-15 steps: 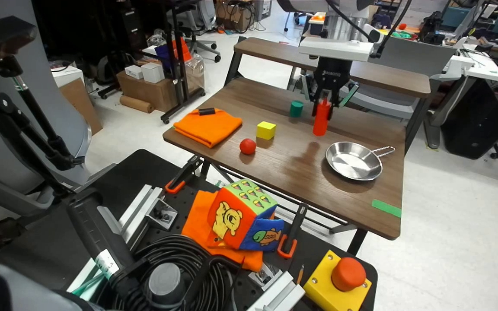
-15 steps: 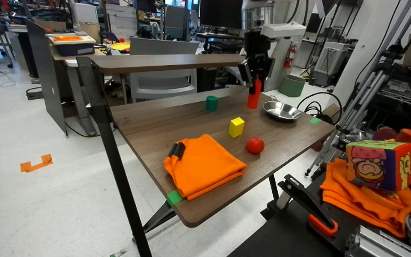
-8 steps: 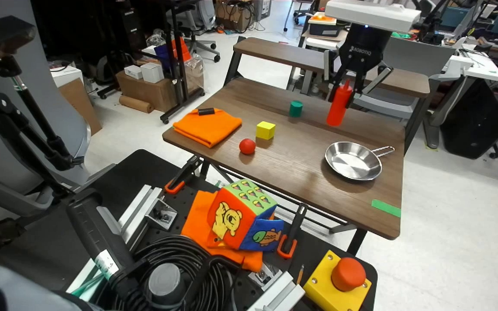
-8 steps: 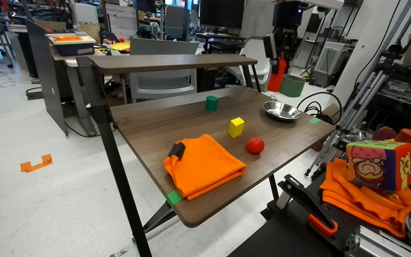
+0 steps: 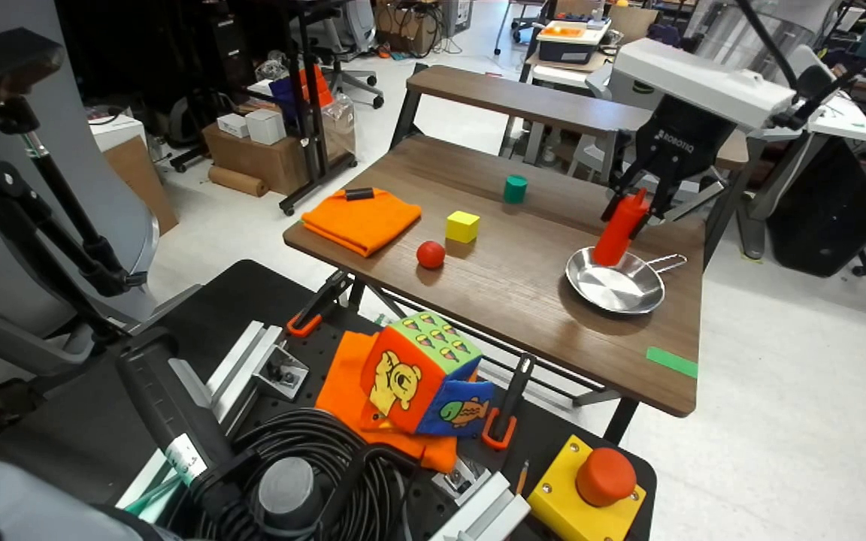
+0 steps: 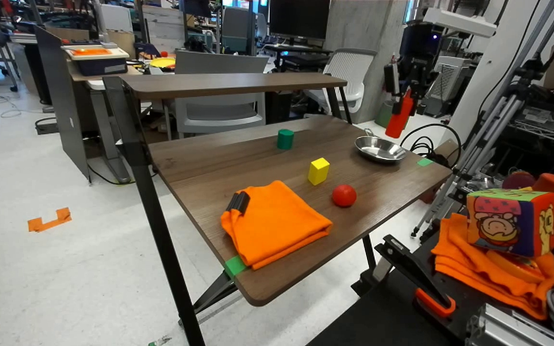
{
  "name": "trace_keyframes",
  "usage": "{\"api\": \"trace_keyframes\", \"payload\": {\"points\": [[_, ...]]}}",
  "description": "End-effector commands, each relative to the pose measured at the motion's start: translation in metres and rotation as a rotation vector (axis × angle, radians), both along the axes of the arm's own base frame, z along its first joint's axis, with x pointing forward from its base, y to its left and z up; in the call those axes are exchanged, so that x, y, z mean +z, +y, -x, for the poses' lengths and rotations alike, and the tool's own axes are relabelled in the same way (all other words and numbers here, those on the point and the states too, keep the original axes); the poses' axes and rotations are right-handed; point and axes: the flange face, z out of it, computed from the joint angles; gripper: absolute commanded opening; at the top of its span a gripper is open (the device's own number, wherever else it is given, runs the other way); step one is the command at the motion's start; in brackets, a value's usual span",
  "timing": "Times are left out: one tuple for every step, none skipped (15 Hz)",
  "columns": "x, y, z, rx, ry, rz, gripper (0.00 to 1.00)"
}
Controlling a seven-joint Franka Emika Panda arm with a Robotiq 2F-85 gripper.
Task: Put the orange bottle on the silver pan
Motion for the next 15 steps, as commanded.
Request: {"api": "trace_keyframes", "payload": {"points": [[-0.015, -0.017, -0.001, -0.073, -0.039, -0.014, 0.13], [-0.020, -0.020, -0.003, -0.090, -0.046, -0.014, 0.13], [-0.026, -0.023, -0.004, -0.109, -0.047, -0.011, 0.13], [-0.031, -0.024, -0.005, -0.117, -0.046, -0.013, 0.13], [-0.036, -0.026, -0.006, -0.127, -0.042, -0.006, 0.13], [-0.041, -0.026, -0.008, -0.137, -0.040, -0.004, 0.13], [-0.046, -0.026, -0.011, -0.147, -0.034, 0.002, 0.13], [-0.050, -0.026, -0.013, -0.156, -0.034, 0.006, 0.13], [-0.053, -0.027, -0.016, -0.160, -0.035, 0.011, 0.13], [-0.056, -0.029, -0.019, -0.164, -0.039, 0.020, 0.13], [-0.059, -0.029, -0.021, -0.168, -0.039, 0.025, 0.13], [-0.062, -0.029, -0.024, -0.169, -0.043, 0.030, 0.13], [-0.064, -0.029, -0.026, -0.172, -0.048, 0.033, 0.13], [-0.066, -0.029, -0.029, -0.172, -0.054, 0.038, 0.13], [-0.068, -0.028, -0.031, -0.172, -0.053, 0.039, 0.13]]}}
